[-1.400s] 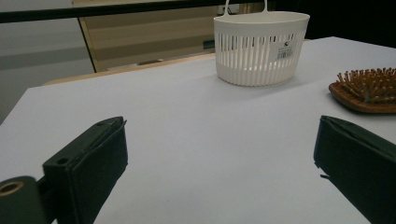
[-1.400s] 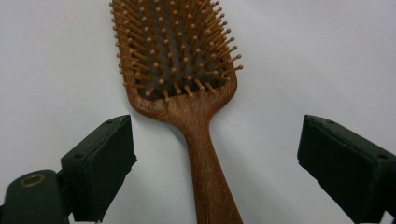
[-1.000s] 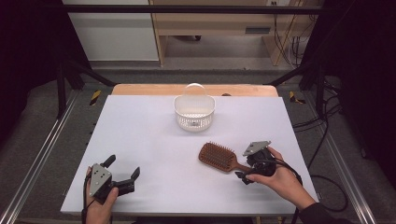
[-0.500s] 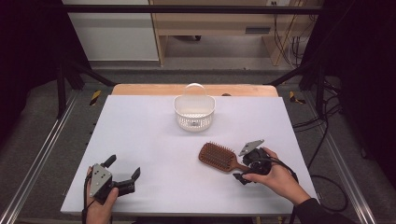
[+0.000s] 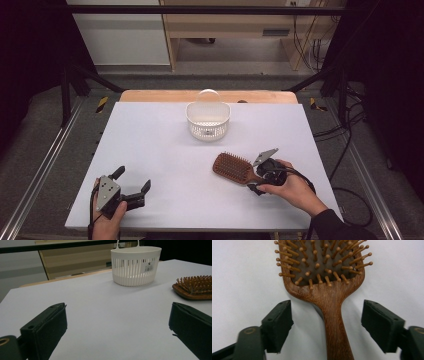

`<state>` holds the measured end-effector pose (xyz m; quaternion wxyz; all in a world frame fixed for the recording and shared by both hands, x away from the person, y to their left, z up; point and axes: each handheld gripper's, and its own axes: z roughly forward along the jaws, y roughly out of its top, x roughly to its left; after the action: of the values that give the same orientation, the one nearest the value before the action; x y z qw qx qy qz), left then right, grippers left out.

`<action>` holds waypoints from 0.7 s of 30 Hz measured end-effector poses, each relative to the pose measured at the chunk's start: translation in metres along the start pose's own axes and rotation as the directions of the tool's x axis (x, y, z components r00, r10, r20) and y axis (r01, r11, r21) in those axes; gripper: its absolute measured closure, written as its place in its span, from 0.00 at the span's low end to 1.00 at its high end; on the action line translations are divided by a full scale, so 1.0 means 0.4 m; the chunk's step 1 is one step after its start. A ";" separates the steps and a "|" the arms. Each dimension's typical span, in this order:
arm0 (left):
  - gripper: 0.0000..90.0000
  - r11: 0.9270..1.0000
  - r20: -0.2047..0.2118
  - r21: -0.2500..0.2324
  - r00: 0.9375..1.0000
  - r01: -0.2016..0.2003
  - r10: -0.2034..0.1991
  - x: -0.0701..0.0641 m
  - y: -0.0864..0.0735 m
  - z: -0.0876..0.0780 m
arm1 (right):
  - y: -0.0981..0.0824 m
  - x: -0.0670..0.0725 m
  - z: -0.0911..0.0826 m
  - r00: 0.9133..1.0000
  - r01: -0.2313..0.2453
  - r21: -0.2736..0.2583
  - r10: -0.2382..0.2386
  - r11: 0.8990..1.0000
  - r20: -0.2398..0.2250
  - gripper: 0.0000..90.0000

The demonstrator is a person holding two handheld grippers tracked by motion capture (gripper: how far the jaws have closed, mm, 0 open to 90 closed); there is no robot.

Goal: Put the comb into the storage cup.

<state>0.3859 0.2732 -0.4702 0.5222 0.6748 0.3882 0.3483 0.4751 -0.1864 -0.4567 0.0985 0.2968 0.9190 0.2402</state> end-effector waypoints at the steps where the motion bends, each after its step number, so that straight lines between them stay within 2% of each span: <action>1: 0.02 1.000 0.001 0.000 1.000 0.000 0.000 0.000 0.000 0.000 | 0.001 0.000 0.000 1.000 -0.004 0.001 0.004 1.000 0.000 0.33; 6: 0.02 1.000 0.007 0.003 1.000 -0.004 0.004 -0.001 0.000 0.001 | 0.000 -0.002 0.002 1.000 -0.001 0.038 0.001 0.999 -0.006 0.42; 11: 0.02 1.000 0.011 0.002 1.000 -0.006 0.006 -0.002 0.000 0.001 | 0.000 0.002 0.003 0.999 0.005 0.045 -0.004 0.999 -0.033 0.52; 21: 0.02 1.000 0.018 0.003 1.000 -0.010 0.010 -0.004 0.001 0.001 | -0.002 0.004 -0.002 0.999 0.007 0.059 -0.005 0.998 -0.039 0.67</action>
<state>0.3856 0.2715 -0.4701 0.5228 0.6808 0.3807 0.3439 0.4732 -0.1863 -0.4563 0.0723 0.2922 0.9283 0.2185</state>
